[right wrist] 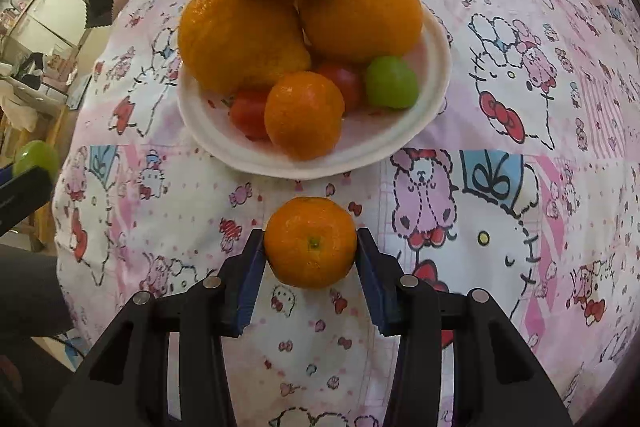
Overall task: Organize fruits
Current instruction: 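Grasp the last mandarin with the right tool while the left tool holds the grape, then lower the grape and mandarin onto the plate with both tools and open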
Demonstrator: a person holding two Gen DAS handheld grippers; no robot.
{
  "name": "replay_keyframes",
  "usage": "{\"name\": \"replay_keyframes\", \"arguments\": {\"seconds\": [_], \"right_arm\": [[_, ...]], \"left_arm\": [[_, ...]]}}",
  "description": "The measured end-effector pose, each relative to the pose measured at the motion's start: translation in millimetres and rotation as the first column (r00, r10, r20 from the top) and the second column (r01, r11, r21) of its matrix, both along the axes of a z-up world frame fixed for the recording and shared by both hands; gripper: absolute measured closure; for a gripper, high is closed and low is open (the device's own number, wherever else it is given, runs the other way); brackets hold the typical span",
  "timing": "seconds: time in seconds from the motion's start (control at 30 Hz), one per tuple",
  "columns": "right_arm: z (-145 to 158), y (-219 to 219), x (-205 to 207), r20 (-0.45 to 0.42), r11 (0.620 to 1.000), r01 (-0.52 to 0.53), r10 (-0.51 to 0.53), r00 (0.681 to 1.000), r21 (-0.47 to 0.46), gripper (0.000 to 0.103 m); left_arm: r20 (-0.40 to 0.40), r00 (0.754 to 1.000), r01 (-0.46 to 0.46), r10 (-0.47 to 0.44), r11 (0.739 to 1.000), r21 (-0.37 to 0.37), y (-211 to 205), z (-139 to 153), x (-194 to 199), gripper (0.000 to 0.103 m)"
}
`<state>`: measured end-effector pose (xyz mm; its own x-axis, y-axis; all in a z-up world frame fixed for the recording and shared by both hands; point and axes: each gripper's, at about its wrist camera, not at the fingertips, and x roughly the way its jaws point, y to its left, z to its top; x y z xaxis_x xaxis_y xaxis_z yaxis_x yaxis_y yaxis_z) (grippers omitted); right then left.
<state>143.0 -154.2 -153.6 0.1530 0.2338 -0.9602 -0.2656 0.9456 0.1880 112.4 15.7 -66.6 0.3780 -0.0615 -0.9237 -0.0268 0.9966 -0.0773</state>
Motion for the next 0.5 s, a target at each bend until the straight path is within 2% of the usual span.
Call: {"name": "replay_keyframes", "arguments": {"seconds": [0.3, 0.5], "right_arm": [[33.7, -44.1, -18.5, 0.034, 0.993, 0.08, -0.083, 0.996, 0.09, 0.056], [69.8, -76.4, -16.3, 0.089, 0.973, 0.151, -0.169, 0.982, 0.174, 0.056]], "left_arm": [[0.026, 1.0, 0.006, -0.006, 1.0, 0.028, -3.9, 2.1, -0.7, 0.074], [0.064, 0.998, 0.012, -0.013, 0.999, 0.03, -4.8, 9.8, -2.7, 0.074]]}}
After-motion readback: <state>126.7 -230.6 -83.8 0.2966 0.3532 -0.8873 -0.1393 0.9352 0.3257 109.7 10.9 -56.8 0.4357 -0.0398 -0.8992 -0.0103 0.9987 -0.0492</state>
